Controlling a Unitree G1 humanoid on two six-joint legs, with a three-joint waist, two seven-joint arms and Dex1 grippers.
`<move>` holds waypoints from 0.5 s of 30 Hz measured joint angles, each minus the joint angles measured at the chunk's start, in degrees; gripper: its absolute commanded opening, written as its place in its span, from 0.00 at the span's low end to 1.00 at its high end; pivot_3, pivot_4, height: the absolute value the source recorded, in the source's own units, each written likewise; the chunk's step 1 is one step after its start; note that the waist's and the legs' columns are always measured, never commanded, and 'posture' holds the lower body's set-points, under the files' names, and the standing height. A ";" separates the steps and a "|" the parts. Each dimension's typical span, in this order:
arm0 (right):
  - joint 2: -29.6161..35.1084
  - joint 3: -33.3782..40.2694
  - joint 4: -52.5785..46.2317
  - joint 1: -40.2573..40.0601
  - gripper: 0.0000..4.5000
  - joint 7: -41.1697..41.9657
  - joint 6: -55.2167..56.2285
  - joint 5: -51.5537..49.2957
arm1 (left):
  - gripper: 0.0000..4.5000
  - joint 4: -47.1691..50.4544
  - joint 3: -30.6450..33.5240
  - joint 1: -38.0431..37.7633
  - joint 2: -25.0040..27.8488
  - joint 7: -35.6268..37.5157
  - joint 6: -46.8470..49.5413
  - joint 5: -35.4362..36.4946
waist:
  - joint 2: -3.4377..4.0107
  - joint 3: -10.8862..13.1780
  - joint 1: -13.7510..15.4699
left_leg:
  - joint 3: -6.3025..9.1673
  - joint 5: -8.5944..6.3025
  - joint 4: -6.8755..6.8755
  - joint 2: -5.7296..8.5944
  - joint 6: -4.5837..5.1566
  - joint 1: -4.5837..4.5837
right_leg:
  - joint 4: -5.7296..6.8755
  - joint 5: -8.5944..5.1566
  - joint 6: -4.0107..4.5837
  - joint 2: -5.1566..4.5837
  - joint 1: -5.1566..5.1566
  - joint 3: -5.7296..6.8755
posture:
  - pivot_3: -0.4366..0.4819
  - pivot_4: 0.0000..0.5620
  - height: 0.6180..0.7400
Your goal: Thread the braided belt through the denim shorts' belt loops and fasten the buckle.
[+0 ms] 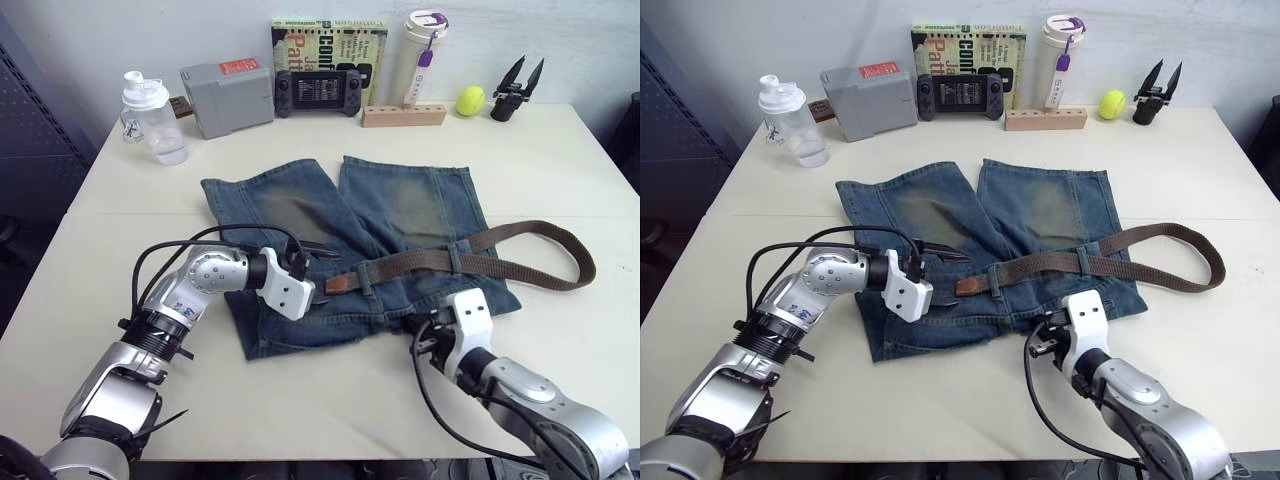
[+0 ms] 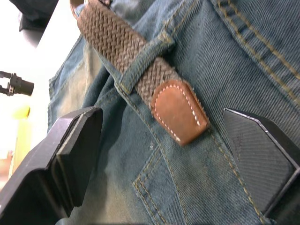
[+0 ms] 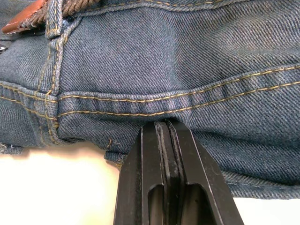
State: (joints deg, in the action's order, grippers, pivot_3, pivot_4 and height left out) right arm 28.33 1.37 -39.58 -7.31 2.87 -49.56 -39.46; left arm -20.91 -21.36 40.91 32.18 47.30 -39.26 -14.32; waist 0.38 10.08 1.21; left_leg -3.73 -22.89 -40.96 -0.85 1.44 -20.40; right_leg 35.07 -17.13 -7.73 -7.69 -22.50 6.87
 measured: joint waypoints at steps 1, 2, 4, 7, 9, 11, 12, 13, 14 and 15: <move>-0.08 0.00 -0.06 0.00 0.00 -0.02 -0.06 0.01 | 0.99 -0.30 0.00 0.14 0.01 -0.30 -0.12 -0.50 | 0.00 0.00 0.01 | 0.00 0.00 0.00 0.00 0.00 0.00 | 0.00 0.00 0.00 0.00 0.00 0.00 | 0.48 0.27 0.92; -0.74 0.06 -0.31 -0.03 0.00 -0.18 -0.47 0.05 | 0.99 -0.89 -0.07 0.52 0.10 -1.73 -0.94 -2.69 | 0.00 0.00 0.05 | -0.01 0.00 0.01 0.00 0.00 0.00 | -0.01 0.00 0.00 0.00 0.00 0.00 | 0.48 0.27 0.92; -1.52 0.15 -0.51 -0.01 0.00 -0.45 -0.76 0.06 | 0.99 -2.05 -0.55 1.61 0.02 -4.33 -2.67 -5.90 | 0.00 0.00 0.14 | -0.02 0.00 0.01 0.01 0.00 0.00 | -0.01 0.00 0.00 0.00 0.00 0.01 | 0.48 0.27 0.92; -2.77 0.63 -0.78 -0.02 0.00 -0.74 -1.41 0.04 | 0.99 -3.31 -1.15 2.88 -0.42 -9.55 -5.20 -11.10 | -0.01 -0.01 0.16 | -0.01 0.00 -0.01 0.01 0.00 0.00 | 0.02 0.00 0.00 -0.01 0.01 0.00 | 0.48 0.27 0.92; -3.31 0.95 -0.85 -0.02 0.00 -0.73 -1.75 0.04 | 0.99 -4.56 -1.11 2.99 -1.03 -13.85 -6.71 -13.57 | -0.02 -0.03 0.29 | 0.00 0.00 -0.02 0.02 0.00 0.00 | 0.03 0.00 0.00 -0.03 0.01 0.00 | 0.48 0.27 0.92; -3.69 1.08 -0.86 -0.02 0.00 -0.72 -1.85 0.05 | 0.99 -5.13 -1.12 2.93 -1.95 -17.81 -7.96 -15.81 | -0.03 -0.03 0.35 | 0.00 0.00 -0.02 0.03 0.00 -0.01 | 0.03 0.00 0.00 -0.06 0.01 0.01 | 0.48 0.27 0.92; -4.05 1.08 -0.88 -0.01 0.00 -0.72 -1.92 0.05 | 0.99 -5.31 -1.12 2.77 -2.33 -19.73 -8.56 -16.68 | -0.04 -0.03 0.30 | 0.01 0.00 -0.02 0.03 0.00 -0.02 | 0.03 0.00 0.00 -0.06 0.00 0.01 | 0.48 0.27 0.92; -4.35 1.04 -0.94 -0.03 0.00 -0.72 -1.97 0.05 | 0.99 -5.30 -1.11 2.44 -2.52 -21.62 -9.17 -17.38 | -0.03 -0.03 0.25 | 0.02 0.00 -0.01 0.02 0.00 -0.02 | 0.03 0.00 0.00 -0.06 -0.01 0.01 | 0.48 0.27 0.92; -4.54 0.98 -1.02 -0.02 0.00 -0.67 -2.04 0.05 | 0.99 -5.29 -1.09 2.08 -2.66 -23.38 -9.76 -17.87 | -0.03 -0.03 0.22 | 0.03 0.00 0.01 0.02 0.00 -0.02 | 0.02 0.00 0.00 -0.05 -0.03 0.01 | 0.48 0.27 0.92; -4.62 0.92 -1.07 -0.03 0.00 -0.67 -2.07 0.05 | 0.99 -5.28 -1.07 1.90 -2.77 -24.38 -10.07 -18.15 | -0.03 -0.03 0.19 | 0.03 0.00 0.02 0.02 0.00 -0.02 | 0.02 0.00 0.00 -0.05 -0.03 0.02 | 0.48 0.27 0.92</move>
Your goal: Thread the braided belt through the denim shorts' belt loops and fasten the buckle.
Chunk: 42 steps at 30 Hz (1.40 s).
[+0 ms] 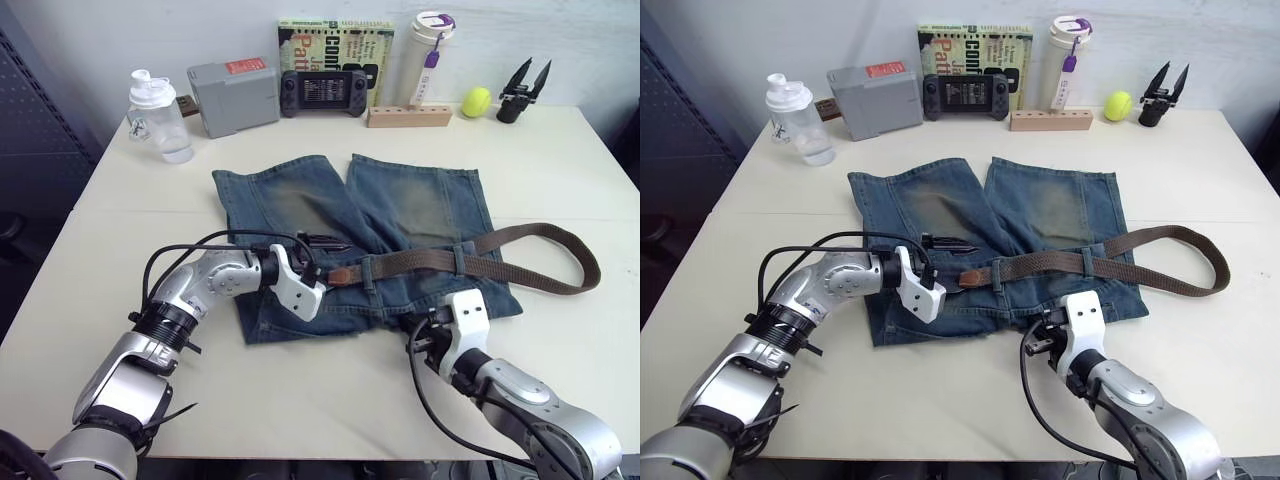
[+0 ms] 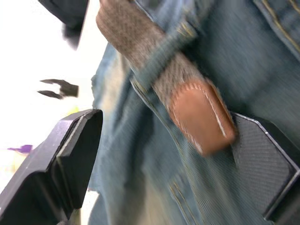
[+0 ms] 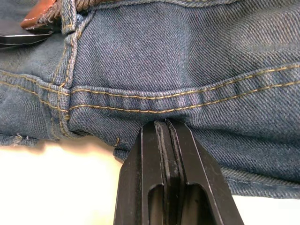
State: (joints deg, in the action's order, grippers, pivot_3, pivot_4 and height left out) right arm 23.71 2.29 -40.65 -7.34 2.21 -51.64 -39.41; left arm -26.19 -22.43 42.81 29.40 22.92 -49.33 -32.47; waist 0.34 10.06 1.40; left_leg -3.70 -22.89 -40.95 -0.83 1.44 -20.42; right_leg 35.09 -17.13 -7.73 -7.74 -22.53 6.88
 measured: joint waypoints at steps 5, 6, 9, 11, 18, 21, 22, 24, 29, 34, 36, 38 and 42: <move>-0.11 -0.04 -0.06 0.13 0.00 0.02 -0.29 0.07 | 0.99 0.63 0.07 -0.57 0.14 -4.27 -1.38 -1.60 | 0.00 0.00 -0.03 | -0.01 0.00 0.00 0.00 0.00 0.00 | 0.00 0.00 0.00 0.00 -0.01 0.00 | 0.48 0.27 0.92; -0.18 -0.03 -0.06 0.19 0.00 0.07 -0.42 0.09 | 0.99 0.66 0.05 -0.82 0.33 -4.53 -1.53 -1.61 | 0.00 0.00 -0.05 | -0.01 0.00 0.00 0.00 0.00 0.00 | 0.00 0.00 0.00 0.00 -0.01 0.00 | 0.48 0.27 0.92; -0.29 -0.04 -0.07 0.41 0.00 0.14 -0.80 0.10 | 0.90 0.72 0.03 -1.28 0.85 -4.54 -1.96 -1.58 | 0.00 0.00 -0.08 | -0.01 0.00 0.00 -0.01 0.00 0.00 | 0.00 0.00 0.00 0.01 -0.01 0.00 | 0.48 0.27 0.92; -0.37 -0.04 -0.07 0.53 0.00 0.21 -0.95 0.30 | 0.76 1.17 0.04 -1.85 1.20 -4.52 -2.17 -1.52 | 0.00 0.00 -0.09 | -0.01 0.00 0.00 -0.01 0.00 0.00 | 0.00 0.00 0.00 0.00 -0.01 0.00 | 0.48 0.27 0.92; -0.74 -0.07 -0.06 0.74 0.00 0.67 -1.15 0.93 | 0.11 3.00 0.05 -3.11 3.21 -4.02 -2.01 -1.46 | 0.00 0.00 -0.08 | -0.01 0.00 0.00 -0.01 0.00 0.00 | 0.00 0.00 0.00 0.00 -0.01 0.00 | 0.48 0.27 0.92; -0.88 -0.10 -0.06 0.87 0.00 0.84 -1.26 1.06 | 0.03 3.07 0.05 -3.12 3.26 -4.01 -1.45 -1.47 | 0.00 0.00 -0.12 | -0.02 0.00 0.01 -0.01 0.00 0.00 | 0.00 0.00 0.00 0.01 -0.01 0.00 | 0.48 0.27 0.92; -0.91 -0.12 -0.06 0.96 0.00 0.91 -1.34 1.11 | 0.03 3.22 0.05 -3.12 3.26 -4.03 -1.15 -1.53 | 0.00 0.00 -0.13 | -0.02 0.00 0.01 -0.01 0.00 0.00 | 0.00 0.00 0.00 0.01 -0.01 0.00 | 0.48 0.27 0.92; -0.91 -0.12 -0.05 1.13 0.00 0.96 -1.54 1.14 | 0.03 3.54 0.05 -3.12 3.26 -4.11 -0.87 -1.73 | 0.00 0.00 -0.12 | -0.02 0.00 0.00 -0.01 0.00 0.00 | 0.00 0.00 0.00 0.01 -0.01 0.00 | 0.48 0.27 0.92; -1.22 0.15 0.07 1.91 0.00 0.91 -2.48 1.22 | 0.03 6.46 0.36 -3.11 5.19 -4.62 -0.98 -3.11 | 0.00 0.00 -0.21 | -0.01 0.00 0.01 -0.01 0.00 0.00 | 0.00 0.00 0.00 0.01 -0.03 -0.01 | 0.48 0.27 0.92; -1.21 0.66 0.31 2.21 0.00 0.74 -2.75 1.55 | 0.03 8.52 1.32 -3.18 7.25 -4.59 -1.90 -3.18 | 0.01 0.00 -0.16 | 0.00 0.00 0.01 -0.02 0.00 0.00 | 0.01 0.00 0.00 0.00 -0.04 -0.02 | 0.48 0.27 0.92; -1.20 0.92 0.47 2.44 0.00 0.69 -2.90 1.67 | 0.03 9.41 1.51 -3.42 8.06 -4.54 -2.22 -3.18 | 0.01 0.00 -0.18 | 0.00 0.00 0.01 -0.01 0.00 -0.01 | 0.00 0.00 0.00 0.00 -0.04 -0.03 | 0.48 0.27 0.92; -0.96 2.88 1.01 2.77 0.00 0.40 -3.33 2.19 | 0.03 11.48 2.42 -4.41 10.38 -4.35 -3.38 -3.09 | 0.01 0.00 -0.15 | 0.03 0.00 0.01 0.00 0.00 0.00 | 0.00 0.00 0.00 -0.03 -0.04 -0.04 | 0.48 0.27 0.92; 3.81 8.89 4.67 4.98 0.00 -0.36 -3.32 5.38 | 0.03 14.67 5.07 -7.55 14.51 -3.57 -5.00 -1.57 | 0.02 0.01 0.32 | 0.03 0.00 -0.02 0.04 0.00 -0.03 | 0.01 0.00 0.00 -0.18 0.00 0.00 | 0.48 0.27 0.92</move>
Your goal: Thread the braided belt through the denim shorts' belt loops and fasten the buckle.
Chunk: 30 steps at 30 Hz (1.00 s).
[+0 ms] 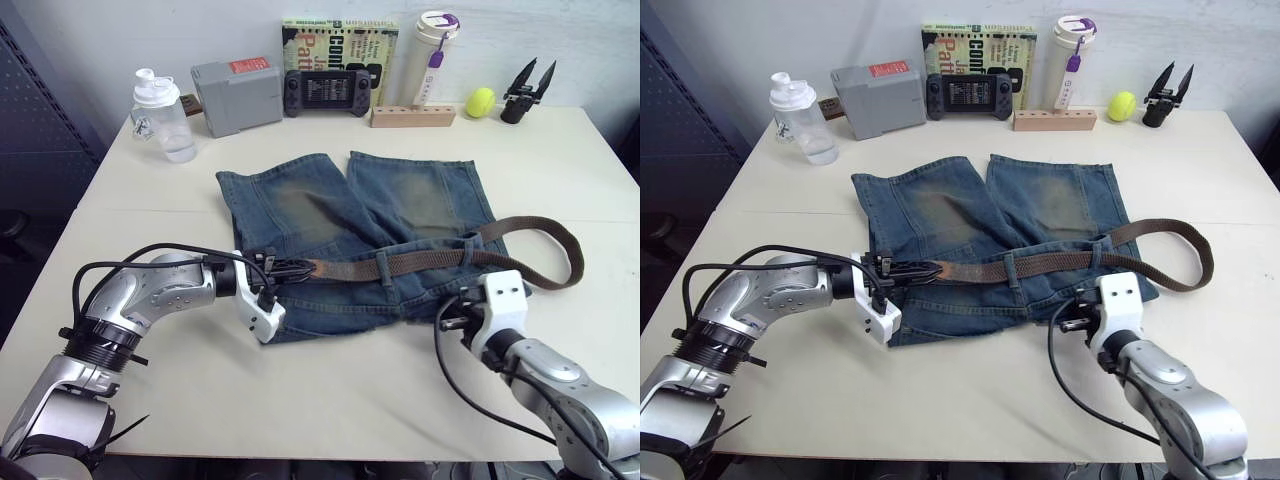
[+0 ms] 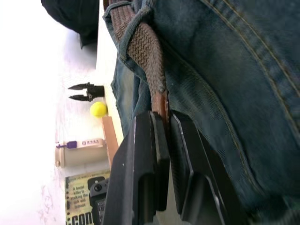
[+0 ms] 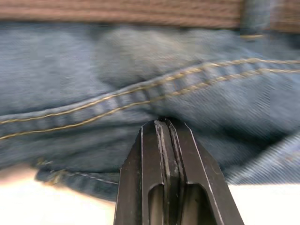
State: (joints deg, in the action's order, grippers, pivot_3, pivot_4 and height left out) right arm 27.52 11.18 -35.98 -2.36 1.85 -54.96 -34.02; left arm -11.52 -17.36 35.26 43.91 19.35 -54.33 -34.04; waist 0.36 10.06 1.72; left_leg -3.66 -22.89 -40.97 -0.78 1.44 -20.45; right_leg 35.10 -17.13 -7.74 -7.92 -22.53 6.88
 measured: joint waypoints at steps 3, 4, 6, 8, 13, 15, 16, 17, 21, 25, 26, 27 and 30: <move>2.69 2.39 1.80 0.32 0.00 0.50 0.04 1.52 | 0.03 1.84 0.71 -1.36 0.10 0.27 0.84 0.36 | 0.00 0.00 -0.20 | -0.02 0.00 0.01 0.06 0.00 0.00 | 0.00 0.00 0.00 0.02 -0.01 0.00 | 0.48 0.27 0.92; 3.05 2.85 2.21 0.39 0.00 0.80 0.04 1.65 | 0.03 2.14 0.77 -1.72 0.09 0.29 1.10 0.42 | 0.00 0.00 -0.26 | -0.03 0.00 0.02 0.06 0.00 0.00 | 0.00 0.00 0.00 0.03 0.00 0.02 | 0.48 0.27 0.92; 3.40 3.18 2.70 0.62 0.00 1.50 0.05 2.02 | 0.03 2.27 0.85 -2.49 -0.07 0.34 1.73 0.45 | 0.00 0.00 -0.35 | -0.04 0.00 0.03 0.01 0.00 0.01 | 0.01 0.00 0.00 0.08 -0.02 0.04 | 0.48 0.27 0.92; 3.57 2.98 2.96 0.79 0.00 2.33 0.21 2.64 | 0.03 2.81 0.93 -2.66 -0.42 0.40 2.62 0.45 | 0.01 0.00 -0.35 | -0.08 0.01 0.03 -0.03 -0.02 0.01 | 0.02 0.00 0.00 0.13 -0.02 0.04 | 0.48 0.27 0.92; 4.29 4.52 4.85 2.29 0.00 5.93 1.58 2.92 | 0.03 4.77 1.63 -4.45 -0.97 0.68 5.02 0.63 | 0.01 0.01 -0.27 | -0.06 0.01 0.03 0.00 -0.02 0.00 | 0.00 0.00 0.00 0.09 -0.02 0.02 | 0.48 0.27 0.92; 4.47 5.81 4.42 2.87 0.00 7.70 1.71 1.69 | 0.03 5.24 1.89 -4.51 -0.98 0.67 5.60 0.63 | 0.02 0.01 -0.32 | -0.05 0.01 0.03 0.00 -0.02 0.00 | 0.00 0.00 0.00 0.08 -0.02 0.00 | 0.48 0.27 0.92; 4.49 6.84 3.96 3.44 0.00 8.52 1.72 0.72 | 0.03 5.71 2.26 -4.58 -0.99 0.67 5.75 0.63 | 0.03 0.02 -0.35 | -0.04 0.01 0.03 0.00 -0.01 0.00 | 0.00 0.00 0.00 0.09 -0.03 0.00 | 0.48 0.27 0.92; 4.49 7.34 3.70 3.72 0.07 8.75 1.65 0.29 | 0.01 5.99 2.44 -4.65 -0.98 0.67 5.83 0.63 | 0.03 0.02 -0.35 | -0.04 0.01 0.03 0.00 -0.02 0.00 | 0.00 0.00 0.00 0.09 -0.03 0.00 | 0.48 0.27 0.92; 4.59 12.38 0.80 7.38 0.36 9.73 -0.94 -5.57 | 0.00 6.86 5.07 -6.87 0.06 -0.11 5.91 0.86 | 0.03 0.02 -0.38 | 0.02 0.01 0.05 -0.04 -0.02 0.01 | 0.00 0.00 0.00 0.11 -0.04 0.02 | 0.48 0.27 0.92; 4.06 13.95 0.11 8.47 0.72 9.53 -3.07 -9.33 | 0.00 6.55 6.25 -8.18 1.71 -0.48 5.33 1.24 | 0.05 0.03 -0.46 | 0.06 0.01 0.06 -0.05 -0.02 0.00 | 0.00 0.00 0.00 0.11 -0.06 0.00 | 0.48 0.27 0.92; 3.68 14.36 0.07 8.96 0.81 9.25 -3.73 -10.58 | 0.00 6.54 6.67 -8.53 2.11 -0.59 5.22 1.41 | 0.06 0.03 -0.50 | 0.07 0.01 0.06 -0.05 -0.02 0.01 | 0.01 0.00 0.00 0.11 -0.06 0.00 | 0.48 0.27 0.92; 3.24 14.75 -0.15 9.47 0.87 8.96 -4.32 -12.08 | 0.00 6.44 7.33 -8.82 2.49 -0.64 5.05 1.62 | 0.06 0.04 -0.53 | 0.07 0.01 0.06 -0.07 -0.02 0.01 | 0.01 0.00 0.00 0.11 -0.06 0.00 | 0.48 0.27 0.92; 1.28 14.03 -2.47 11.34 0.98 7.64 -8.11 -21.41 | 0.00 6.54 9.08 -9.25 3.02 -1.14 5.68 2.50 | 0.09 0.05 -0.33 | 0.09 0.01 0.05 -0.04 -0.02 -0.01 | 0.01 0.00 0.00 0.08 -0.06 0.00 | 0.48 0.27 0.92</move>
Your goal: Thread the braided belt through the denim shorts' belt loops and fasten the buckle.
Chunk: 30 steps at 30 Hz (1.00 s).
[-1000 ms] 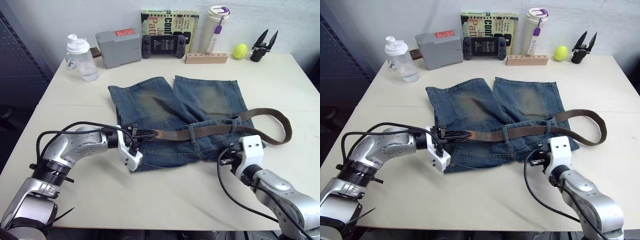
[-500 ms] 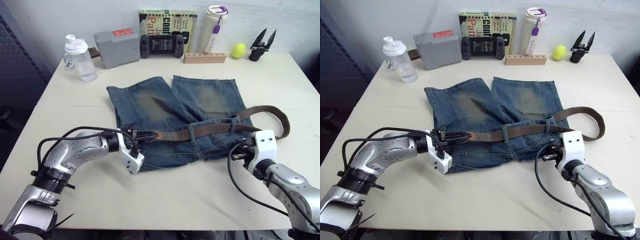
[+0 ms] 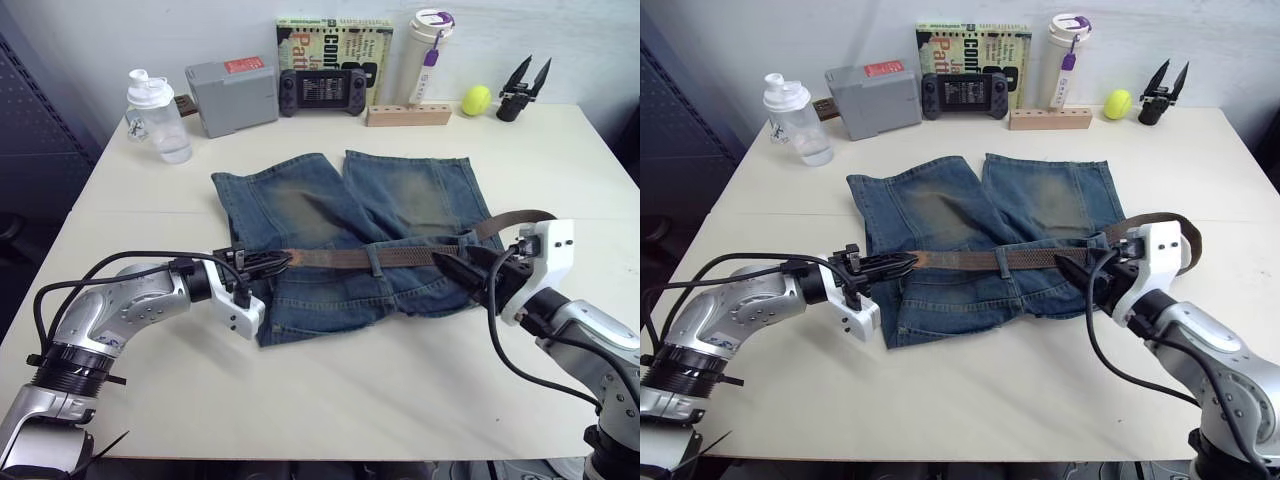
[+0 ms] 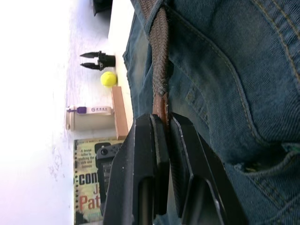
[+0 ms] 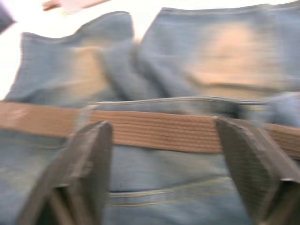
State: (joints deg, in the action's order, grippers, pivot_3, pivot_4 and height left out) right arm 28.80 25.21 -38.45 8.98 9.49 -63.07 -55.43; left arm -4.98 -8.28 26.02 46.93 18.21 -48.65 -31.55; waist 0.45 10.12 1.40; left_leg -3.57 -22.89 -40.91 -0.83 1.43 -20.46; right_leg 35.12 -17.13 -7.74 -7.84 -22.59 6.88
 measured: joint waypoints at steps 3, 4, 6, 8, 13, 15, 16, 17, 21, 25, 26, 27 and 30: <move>5.17 -5.92 -3.37 -2.15 0.98 3.19 -0.25 1.02 | 0.00 0.31 0.37 -0.07 -0.56 0.00 0.83 0.20 | 0.02 0.01 -0.05 | -0.02 0.00 0.00 0.04 0.00 0.00 | -0.01 0.00 0.00 -0.05 0.00 -0.01 | 0.48 0.27 0.92; 8.62 -8.34 -4.09 -4.09 0.98 5.20 1.37 3.76 | 0.00 0.75 0.48 -0.33 -0.77 0.00 1.14 0.38 | 0.01 0.01 -0.01 | -0.02 0.00 0.00 0.06 0.00 0.00 | -0.02 0.00 0.00 -0.05 0.00 0.00 | 0.48 0.27 0.92; 14.28 -12.30 -4.25 -7.37 0.98 8.91 6.90 10.82 | 0.00 1.12 0.49 -0.63 -1.06 0.01 1.55 0.50 | 0.06 0.04 0.00 | -0.06 0.00 -0.02 0.09 0.01 0.00 | -0.01 0.00 0.00 -0.07 -0.01 -0.03 | 0.48 0.27 0.92; 22.50 -17.31 -3.93 -11.33 0.98 13.53 14.54 20.25 | 0.00 1.83 0.54 -0.72 -1.07 0.03 1.89 0.64 | 0.08 0.06 0.03 | -0.11 0.00 0.00 0.13 0.01 0.01 | -0.03 0.00 0.00 -0.10 0.01 0.00 | 0.48 0.27 0.92; 28.99 -28.14 2.95 -14.37 0.98 17.73 33.78 41.76 | 0.00 1.94 0.53 -0.51 -1.49 0.05 2.55 0.68 | 0.02 0.04 -0.07 | -0.16 0.00 -0.01 0.10 0.01 0.03 | -0.03 0.00 0.00 -0.07 0.03 0.02 | 0.48 0.27 0.92; 28.83 -31.37 5.78 -13.46 0.98 16.87 39.46 48.89 | 0.00 1.92 0.52 -0.50 -1.61 0.08 2.80 0.68 | 0.02 0.04 -0.10 | -0.16 0.00 -0.01 0.08 0.00 0.04 | -0.04 0.00 0.00 -0.06 0.03 0.03 | 0.48 0.27 0.92; 28.60 -32.60 6.73 -12.69 0.98 16.31 41.73 52.05 | 0.00 1.96 0.52 -0.38 -1.72 0.08 2.91 0.70 | 0.00 0.03 -0.12 | -0.16 0.00 -0.03 0.07 0.00 0.03 | -0.04 0.00 0.00 -0.05 0.04 0.05 | 0.48 0.27 0.92; 28.03 -33.67 7.85 -11.96 0.98 15.63 43.72 54.94 | 0.00 1.95 0.52 -0.39 -1.82 0.08 2.97 0.70 | -0.03 0.02 -0.10 | -0.16 0.00 -0.03 0.06 -0.01 0.04 | -0.04 0.00 0.00 -0.04 0.06 0.06 | 0.48 0.27 0.92; 24.30 -35.53 10.32 -11.30 0.72 13.95 47.81 61.56 | 0.00 1.97 0.51 -0.39 -1.87 0.14 3.05 0.71 | -0.06 0.00 -0.07 | -0.16 0.01 -0.06 0.05 -0.01 0.04 | -0.04 0.00 0.00 -0.04 0.09 0.07 | 0.48 0.27 0.92; 21.57 -35.16 10.93 -12.61 0.29 14.41 47.33 62.64 | 0.00 2.02 0.51 -0.38 -1.90 0.16 3.08 0.72 | -0.06 0.00 -0.01 | -0.15 0.01 -0.06 0.06 -0.01 0.03 | -0.04 0.00 0.00 -0.05 0.11 0.08 | 0.48 0.27 0.92; 21.08 -34.37 11.43 -12.82 0.19 14.63 46.72 62.67 | 0.00 2.03 0.51 -0.38 -1.91 0.16 3.09 0.72 | -0.06 0.00 0.02 | -0.15 0.01 -0.06 0.06 -0.01 0.03 | -0.04 0.00 0.00 -0.05 0.11 0.07 | 0.48 0.27 0.92; 20.99 -34.09 11.63 -12.87 0.12 14.68 46.56 62.69 | 0.00 2.03 0.51 -0.38 -1.91 0.16 3.09 0.72 | -0.06 0.00 0.03 | -0.15 0.01 -0.06 0.06 -0.01 0.03 | -0.04 0.00 0.00 -0.05 0.11 0.07 | 0.48 0.27 0.92; 20.41 -30.96 13.46 -13.21 0.01 14.61 44.71 62.86 | 0.00 2.09 0.50 -0.37 -2.05 0.16 3.04 0.72 | -0.06 0.00 0.04 | -0.15 0.01 -0.05 0.06 -0.01 0.03 | -0.04 0.00 0.00 -0.05 0.10 0.07 | 0.48 0.27 0.92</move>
State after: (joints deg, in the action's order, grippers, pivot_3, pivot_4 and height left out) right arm 49.22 -5.75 -24.99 -4.23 24.11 -18.36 7.43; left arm -2.89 -7.78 25.64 44.88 18.38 -45.61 -30.83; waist 0.39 10.11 1.44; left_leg -3.72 -22.88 -40.97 -0.76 1.42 -20.43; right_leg 35.07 -17.13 -7.74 -7.89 -22.49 6.96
